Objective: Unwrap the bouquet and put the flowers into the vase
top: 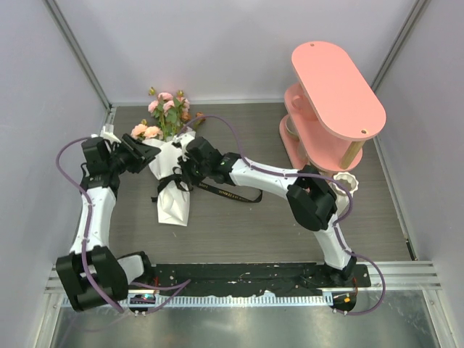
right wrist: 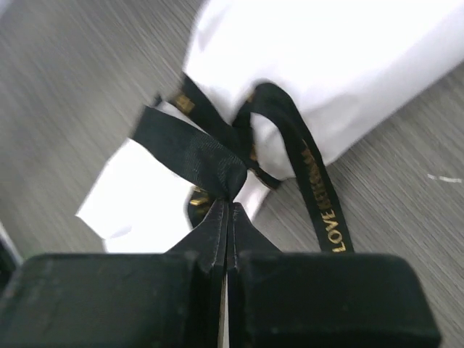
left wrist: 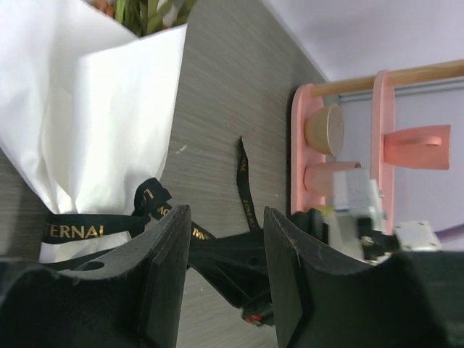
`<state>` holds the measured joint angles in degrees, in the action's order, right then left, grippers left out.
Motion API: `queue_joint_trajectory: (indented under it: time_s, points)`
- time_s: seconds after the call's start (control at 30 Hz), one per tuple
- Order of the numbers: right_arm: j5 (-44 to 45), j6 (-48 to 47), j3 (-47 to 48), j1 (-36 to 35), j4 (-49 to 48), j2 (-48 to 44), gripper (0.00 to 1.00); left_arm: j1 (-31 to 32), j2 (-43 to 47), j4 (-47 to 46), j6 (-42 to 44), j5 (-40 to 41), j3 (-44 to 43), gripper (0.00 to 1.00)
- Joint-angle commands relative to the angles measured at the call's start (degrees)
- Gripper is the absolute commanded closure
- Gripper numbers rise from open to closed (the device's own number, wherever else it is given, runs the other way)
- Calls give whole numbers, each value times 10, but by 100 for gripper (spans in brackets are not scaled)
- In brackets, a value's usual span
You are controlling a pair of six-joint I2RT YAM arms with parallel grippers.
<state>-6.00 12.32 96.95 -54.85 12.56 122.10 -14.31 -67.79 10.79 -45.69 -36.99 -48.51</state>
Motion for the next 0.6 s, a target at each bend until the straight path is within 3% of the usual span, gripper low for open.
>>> queue_joint_trajectory:
  time_s: [0.0,0.3,0.47,0.57]
  points:
    - [9,41,55,-21,-34,-75,99,-24,75,19,42,67,-13,52]
    - [-60,222,102,-35,-199,-14,99,-90,206,44,53,200,-1,51]
    - [-77,276,194,-53,-208,66,98,-114,222,62,56,227,-4,50]
    - [-97,267,241,-59,-175,108,77,-117,216,58,55,226,-4,50]
